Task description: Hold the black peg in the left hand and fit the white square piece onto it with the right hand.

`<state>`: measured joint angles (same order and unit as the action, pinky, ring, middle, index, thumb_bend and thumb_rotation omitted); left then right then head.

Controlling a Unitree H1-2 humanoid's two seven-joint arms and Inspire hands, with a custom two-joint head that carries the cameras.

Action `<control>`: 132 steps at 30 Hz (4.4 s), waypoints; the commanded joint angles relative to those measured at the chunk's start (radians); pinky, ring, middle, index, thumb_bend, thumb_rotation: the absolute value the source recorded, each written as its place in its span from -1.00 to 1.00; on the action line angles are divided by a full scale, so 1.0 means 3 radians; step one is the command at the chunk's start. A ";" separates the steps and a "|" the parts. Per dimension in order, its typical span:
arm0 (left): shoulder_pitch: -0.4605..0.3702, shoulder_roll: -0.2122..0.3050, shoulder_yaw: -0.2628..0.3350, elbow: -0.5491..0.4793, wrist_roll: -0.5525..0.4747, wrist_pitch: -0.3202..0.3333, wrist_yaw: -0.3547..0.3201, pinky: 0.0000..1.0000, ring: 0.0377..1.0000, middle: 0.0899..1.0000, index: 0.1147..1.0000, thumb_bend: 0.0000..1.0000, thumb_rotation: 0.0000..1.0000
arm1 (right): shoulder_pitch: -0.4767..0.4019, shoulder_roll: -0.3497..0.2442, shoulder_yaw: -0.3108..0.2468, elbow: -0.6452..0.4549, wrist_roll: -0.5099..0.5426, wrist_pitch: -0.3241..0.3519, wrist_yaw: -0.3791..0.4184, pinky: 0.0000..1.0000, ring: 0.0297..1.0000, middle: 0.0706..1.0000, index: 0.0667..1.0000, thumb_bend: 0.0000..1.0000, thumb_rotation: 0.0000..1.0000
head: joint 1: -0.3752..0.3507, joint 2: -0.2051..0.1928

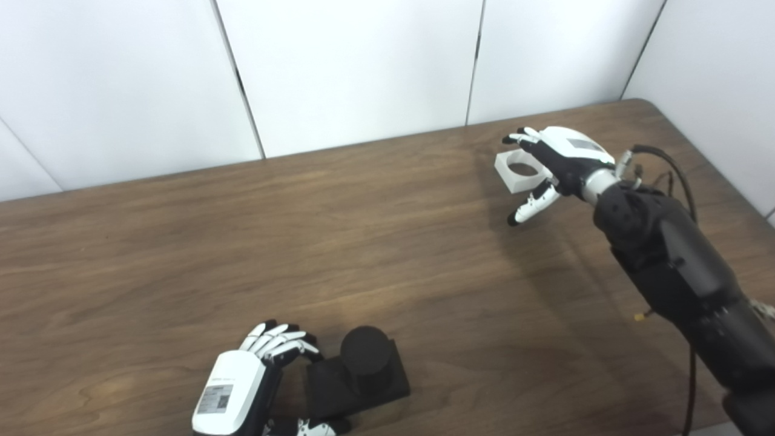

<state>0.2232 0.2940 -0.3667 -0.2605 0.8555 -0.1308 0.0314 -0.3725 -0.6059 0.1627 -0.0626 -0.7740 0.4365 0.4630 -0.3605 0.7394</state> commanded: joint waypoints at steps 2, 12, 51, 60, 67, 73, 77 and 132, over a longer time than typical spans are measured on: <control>0.0066 0.0088 0.0017 0.0097 0.0049 0.0029 -0.0105 0.84 0.64 0.43 -0.16 0.04 -0.91 | -0.0301 -0.0138 0.0037 0.0190 -0.0112 -0.0160 -0.0177 1.00 1.00 1.00 0.84 0.77 -0.64 | 0.0003 0.0000; 0.0095 0.0099 0.0024 0.0064 0.0056 0.0038 -0.0131 0.85 0.66 0.44 -0.16 0.04 -0.91 | -0.0658 -0.0264 0.0259 0.0711 -0.0257 -0.0307 -0.0252 1.00 1.00 0.98 0.81 0.74 -0.65 | 0.0015 0.0001; 0.0118 0.0000 0.0071 -0.0057 0.0065 0.0091 -0.0219 0.86 0.64 0.43 -0.16 0.04 -0.91 | -0.0787 -0.0306 0.0525 0.1066 -0.0346 -0.0390 -0.0268 0.89 0.99 0.88 0.63 0.73 -0.66 | 0.0116 0.0030; 0.0114 -0.0007 0.0077 -0.0046 0.0080 0.0083 -0.0207 0.85 0.64 0.43 -0.16 0.04 -0.91 | -0.0781 -0.0289 0.0555 0.1079 -0.0351 -0.0393 -0.0273 0.88 0.99 0.89 0.55 0.70 -0.67 | 0.0122 0.0034; 0.0115 -0.0015 0.0076 -0.0048 0.0077 0.0089 -0.0215 0.85 0.64 0.43 -0.16 0.04 -0.91 | -0.0782 -0.0273 0.0573 0.1064 -0.0361 -0.0383 -0.0276 0.86 0.98 0.88 0.56 0.70 -0.68 | 0.0135 0.0033; 0.0121 -0.0024 0.0078 -0.0056 0.0075 0.0097 -0.0220 0.86 0.64 0.43 -0.16 0.04 -0.91 | -0.0798 -0.0271 0.0623 0.1119 -0.0403 -0.0412 -0.0286 0.84 0.97 0.86 0.50 0.67 -0.68 | 0.0143 0.0036; 0.0122 -0.0031 0.0078 -0.0059 0.0085 0.0093 -0.0216 0.86 0.64 0.43 -0.16 0.04 -0.91 | -0.0795 -0.0268 0.0624 0.1141 -0.0400 -0.0436 -0.0294 0.84 0.96 0.86 0.45 0.65 -0.68 | 0.0144 0.0039; 0.0113 -0.0213 -0.0029 -0.0204 0.0266 0.0268 -0.0359 0.84 0.66 0.45 -0.16 0.04 -0.91 | -0.0413 0.0068 0.0413 -0.1968 -0.0295 -0.0482 0.1358 0.99 0.88 0.65 -0.10 0.05 -0.73 | 0.0572 0.0204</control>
<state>0.2518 0.2320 -0.3591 -0.3211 0.9032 -0.0652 -0.0383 -0.4543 -0.5850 0.3029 -0.6147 -0.8654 0.2753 0.8539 -0.1887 0.7992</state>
